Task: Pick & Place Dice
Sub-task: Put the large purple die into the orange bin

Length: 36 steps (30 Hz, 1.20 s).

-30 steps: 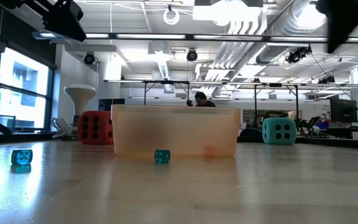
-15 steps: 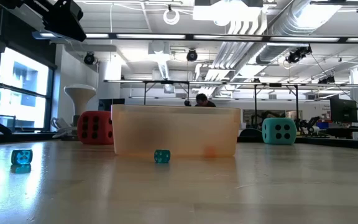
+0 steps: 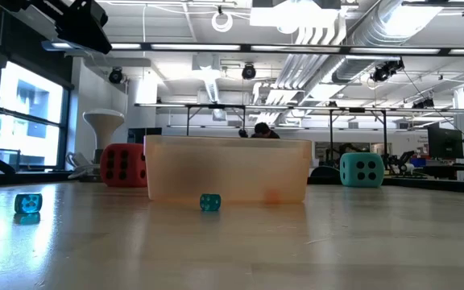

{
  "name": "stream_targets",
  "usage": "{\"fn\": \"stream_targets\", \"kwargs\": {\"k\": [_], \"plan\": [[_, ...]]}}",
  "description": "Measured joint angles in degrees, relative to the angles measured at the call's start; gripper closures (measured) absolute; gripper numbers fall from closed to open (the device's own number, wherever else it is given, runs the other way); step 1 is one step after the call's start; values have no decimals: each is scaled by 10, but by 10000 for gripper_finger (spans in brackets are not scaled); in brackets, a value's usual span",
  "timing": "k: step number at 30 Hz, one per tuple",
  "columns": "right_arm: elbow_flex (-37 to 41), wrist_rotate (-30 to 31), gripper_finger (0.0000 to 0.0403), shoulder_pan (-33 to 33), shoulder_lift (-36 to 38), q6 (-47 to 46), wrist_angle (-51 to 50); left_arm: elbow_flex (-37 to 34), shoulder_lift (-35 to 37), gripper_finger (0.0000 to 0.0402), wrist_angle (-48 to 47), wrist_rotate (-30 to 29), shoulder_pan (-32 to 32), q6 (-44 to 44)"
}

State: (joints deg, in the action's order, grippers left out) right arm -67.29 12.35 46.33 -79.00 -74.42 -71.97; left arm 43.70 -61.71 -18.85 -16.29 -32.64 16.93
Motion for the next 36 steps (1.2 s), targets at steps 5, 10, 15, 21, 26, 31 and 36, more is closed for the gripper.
{"fn": "stream_targets", "kwargs": {"k": [5,10,15,21,26,31,36], "plan": [[55,0,5,0,43,-39,76,0,0,2,0,0,0,-3],[75,5,5,0,45,-3,127,0,0,2,0,0,0,-6],[75,-5,5,0,29,31,140,0,0,2,0,0,0,-6],[75,-30,5,-1,-7,24,144,0,0,2,0,0,0,-3],[75,-54,5,-5,-29,20,144,0,0,2,3,0,0,-2],[75,-55,5,-7,-30,15,143,0,0,2,13,0,0,-6],[75,-55,5,-7,-30,1,143,0,0,2,14,-3,0,-6]]}}
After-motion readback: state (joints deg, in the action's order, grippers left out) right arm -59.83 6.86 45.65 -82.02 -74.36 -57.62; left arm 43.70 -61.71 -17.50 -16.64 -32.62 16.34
